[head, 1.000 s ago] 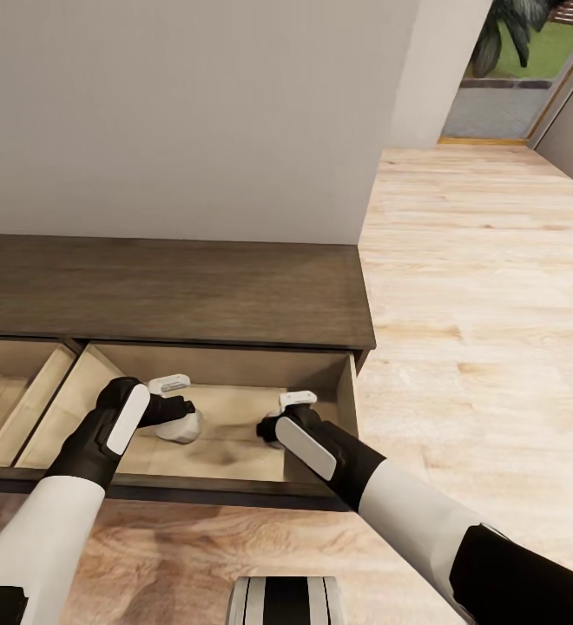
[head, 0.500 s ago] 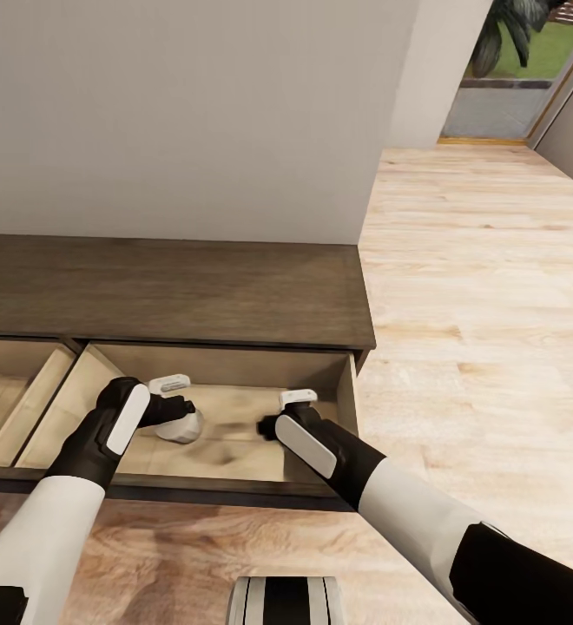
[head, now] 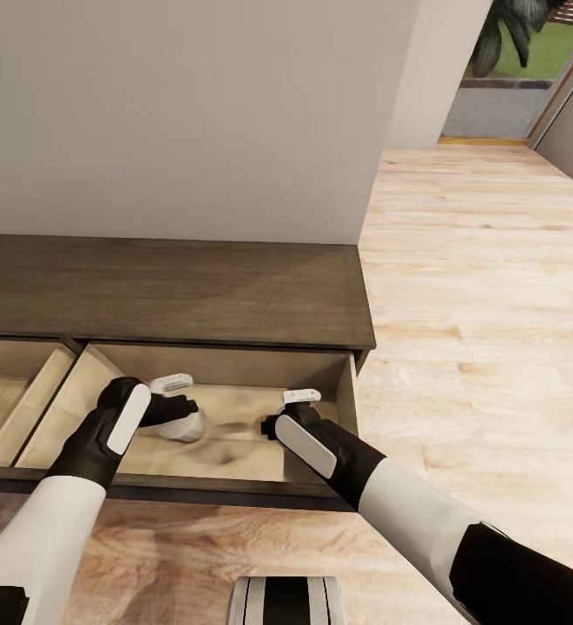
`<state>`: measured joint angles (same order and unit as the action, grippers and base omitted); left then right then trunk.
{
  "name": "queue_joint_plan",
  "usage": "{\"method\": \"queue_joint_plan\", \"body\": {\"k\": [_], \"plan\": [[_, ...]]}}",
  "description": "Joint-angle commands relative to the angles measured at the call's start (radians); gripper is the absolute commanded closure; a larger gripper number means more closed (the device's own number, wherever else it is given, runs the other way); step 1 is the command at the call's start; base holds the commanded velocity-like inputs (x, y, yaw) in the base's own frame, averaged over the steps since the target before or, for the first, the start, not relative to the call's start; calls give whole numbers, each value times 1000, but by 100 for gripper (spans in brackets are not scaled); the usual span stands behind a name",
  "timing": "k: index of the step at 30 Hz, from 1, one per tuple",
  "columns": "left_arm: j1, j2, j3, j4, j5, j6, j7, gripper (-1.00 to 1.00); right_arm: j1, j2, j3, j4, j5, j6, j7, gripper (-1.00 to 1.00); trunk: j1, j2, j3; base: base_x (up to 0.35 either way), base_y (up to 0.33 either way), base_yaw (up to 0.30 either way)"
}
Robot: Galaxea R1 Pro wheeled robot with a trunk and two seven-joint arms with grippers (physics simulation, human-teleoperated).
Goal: Place each of the two pumpkins and all three candles from the living room inside a cabinet in the living room (use any cabinet), then make sure every cabinet is closed, and position the cauldron so it is next to a table in the living room.
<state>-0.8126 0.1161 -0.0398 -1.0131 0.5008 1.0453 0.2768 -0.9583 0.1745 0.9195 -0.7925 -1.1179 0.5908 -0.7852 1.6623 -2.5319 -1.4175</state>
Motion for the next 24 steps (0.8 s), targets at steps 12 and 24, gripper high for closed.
{"method": "queue_joint_plan", "body": {"k": [12, 24], "plan": [[0, 1, -6, 3, 3, 2, -154, -100, -1, 0, 2, -1, -7, 3, -8, -100, 0, 0, -1, 0, 0, 0], [0, -62, -36, 10, -37, 2, 29, -100, -2, 0, 2, -1, -8, 3, -8, -100, 0, 0, -1, 0, 0, 0]]}}
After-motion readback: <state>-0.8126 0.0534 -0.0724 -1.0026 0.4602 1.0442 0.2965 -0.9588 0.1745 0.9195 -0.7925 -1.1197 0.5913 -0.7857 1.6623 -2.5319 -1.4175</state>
